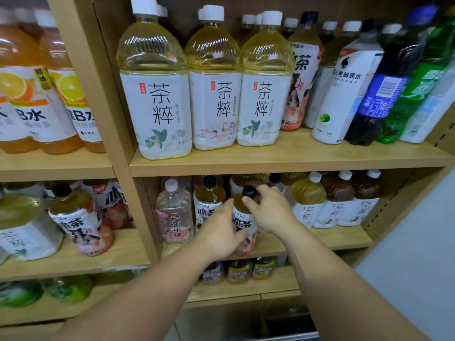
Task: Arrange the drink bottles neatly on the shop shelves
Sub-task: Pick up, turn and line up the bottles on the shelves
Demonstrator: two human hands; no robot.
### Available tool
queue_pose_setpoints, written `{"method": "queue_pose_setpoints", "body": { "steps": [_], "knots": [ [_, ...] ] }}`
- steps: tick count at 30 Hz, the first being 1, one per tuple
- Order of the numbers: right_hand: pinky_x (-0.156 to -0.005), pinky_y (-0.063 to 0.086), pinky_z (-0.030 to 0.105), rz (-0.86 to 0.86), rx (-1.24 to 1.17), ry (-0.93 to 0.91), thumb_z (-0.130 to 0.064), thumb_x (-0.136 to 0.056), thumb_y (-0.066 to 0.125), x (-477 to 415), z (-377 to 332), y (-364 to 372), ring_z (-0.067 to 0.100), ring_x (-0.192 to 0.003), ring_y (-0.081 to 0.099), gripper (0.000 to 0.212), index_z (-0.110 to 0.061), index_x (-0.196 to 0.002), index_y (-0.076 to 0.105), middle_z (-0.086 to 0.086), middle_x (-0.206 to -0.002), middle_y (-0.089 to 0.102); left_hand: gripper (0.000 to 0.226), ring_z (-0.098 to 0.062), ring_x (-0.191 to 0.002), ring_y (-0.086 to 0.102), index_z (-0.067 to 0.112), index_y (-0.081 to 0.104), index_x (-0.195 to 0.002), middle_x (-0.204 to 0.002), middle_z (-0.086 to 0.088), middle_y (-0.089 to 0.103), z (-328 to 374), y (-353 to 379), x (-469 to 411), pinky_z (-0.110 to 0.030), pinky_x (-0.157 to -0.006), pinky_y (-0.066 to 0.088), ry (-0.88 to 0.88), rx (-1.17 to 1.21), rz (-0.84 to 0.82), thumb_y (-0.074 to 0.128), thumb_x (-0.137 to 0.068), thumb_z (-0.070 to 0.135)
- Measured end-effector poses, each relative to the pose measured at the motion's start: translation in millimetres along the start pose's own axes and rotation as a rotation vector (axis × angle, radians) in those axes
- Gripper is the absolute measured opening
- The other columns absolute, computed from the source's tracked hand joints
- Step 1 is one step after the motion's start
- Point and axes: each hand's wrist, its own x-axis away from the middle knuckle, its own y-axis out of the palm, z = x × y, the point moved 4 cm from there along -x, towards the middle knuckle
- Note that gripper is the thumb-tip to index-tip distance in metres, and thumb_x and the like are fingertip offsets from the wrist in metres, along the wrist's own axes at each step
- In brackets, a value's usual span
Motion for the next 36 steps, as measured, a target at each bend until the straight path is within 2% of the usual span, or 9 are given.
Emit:
{"method": "queue_pose_setpoints", "body": {
  "steps": [6, 9, 13, 19, 23, 27, 31, 34, 36],
  "knots": [
    [-0.063, 0.034, 0.029, 0.102, -0.028, -0.054, -0.042, -0.093, 0.067, 4, 0, 6, 0.024, -0.087, 0.057, 0.034, -0.013, -0.112, 0.064, 0.001, -0.090, 0.054, 0.088, -0.028, -0.111, 0.065, 0.029, 0.013, -0.159, -0.155, -0.008, 0.044, -3, 11, -5, -0.041, -0.097, 0.052, -0.015, 0.056, 0.019, 0.068, -0.091, 0.042],
    [-0.066, 0.035, 0.029, 0.108, -0.008, -0.100, -0.039, -0.093, 0.068, 13, -3, 6, 0.019, -0.084, 0.053, 0.036, -0.016, -0.120, 0.064, -0.006, -0.088, 0.050, 0.087, -0.029, -0.113, 0.064, 0.034, 0.017, -0.154, -0.147, -0.005, 0.052, -7, 12, 0, -0.041, -0.094, 0.053, 0.000, 0.106, 0.040, 0.072, -0.086, 0.037],
    [-0.065, 0.039, 0.031, 0.099, -0.059, -0.162, -0.033, -0.092, 0.070, 30, -13, 6, 0.017, -0.080, 0.056, 0.017, -0.022, -0.105, 0.065, -0.008, -0.081, 0.056, 0.083, -0.024, -0.111, 0.064, 0.038, 0.021, -0.150, -0.139, -0.003, 0.057, -9, 11, 11, -0.036, -0.087, 0.052, 0.047, 0.167, 0.054, 0.073, -0.085, 0.037],
    [-0.061, 0.032, 0.021, 0.137, -0.156, -0.231, -0.029, -0.092, 0.071, 67, -39, 10, 0.004, -0.073, 0.048, 0.013, -0.026, -0.103, 0.066, -0.011, -0.076, 0.052, 0.095, -0.027, -0.126, 0.058, 0.039, 0.010, -0.161, -0.158, 0.004, 0.041, -23, -13, 53, -0.036, -0.103, 0.050, 0.104, 0.194, 0.011, 0.071, -0.089, 0.042],
    [-0.063, 0.043, 0.025, 0.024, -0.225, -0.276, -0.034, -0.092, 0.070, 86, -77, 20, 0.006, -0.071, 0.052, 0.013, -0.032, -0.105, 0.067, -0.009, -0.077, 0.058, 0.090, -0.002, -0.096, 0.061, 0.046, 0.020, -0.156, -0.140, 0.016, 0.054, -45, -49, 90, -0.011, -0.080, 0.044, 0.122, 0.265, 0.042, 0.076, -0.086, 0.042],
    [-0.059, 0.040, 0.019, -0.090, -0.284, -0.319, -0.032, -0.089, 0.073, 98, -120, 46, 0.005, -0.066, 0.050, 0.008, -0.031, -0.093, 0.067, -0.015, -0.068, 0.057, 0.087, 0.005, -0.104, 0.062, 0.045, 0.036, -0.150, -0.133, 0.021, 0.062, -79, -85, 126, -0.022, -0.094, 0.050, 0.087, 0.351, 0.089, 0.083, -0.077, 0.038],
    [-0.070, 0.052, 0.033, -0.150, -0.294, -0.338, -0.036, -0.090, 0.073, 103, -163, 76, 0.008, -0.073, 0.056, 0.013, -0.031, -0.101, 0.069, -0.008, -0.080, 0.063, 0.084, 0.013, -0.069, 0.060, 0.041, 0.040, -0.147, -0.088, 0.017, 0.067, -118, -116, 153, -0.006, -0.062, 0.046, 0.005, 0.371, 0.115, 0.087, -0.079, 0.023],
    [-0.071, 0.052, 0.035, -0.178, -0.285, -0.344, -0.035, -0.091, 0.072, 102, -194, 95, 0.008, -0.073, 0.056, 0.012, -0.030, -0.101, 0.068, -0.008, -0.080, 0.063, 0.083, 0.016, -0.066, 0.059, 0.035, 0.042, -0.147, -0.092, 0.020, 0.069, -141, -142, 161, -0.004, -0.059, 0.044, 0.006, 0.356, 0.120, 0.087, -0.079, 0.021],
    [-0.069, 0.050, 0.033, -0.182, -0.274, -0.338, -0.035, -0.091, 0.072, 99, -213, 107, 0.007, -0.071, 0.055, 0.013, -0.030, -0.103, 0.068, -0.008, -0.078, 0.062, 0.081, 0.014, -0.063, 0.060, 0.035, 0.042, -0.145, -0.078, 0.024, 0.069, -159, -155, 161, -0.006, -0.058, 0.044, -0.003, 0.366, 0.104, 0.087, -0.079, 0.018]
  ]
}}
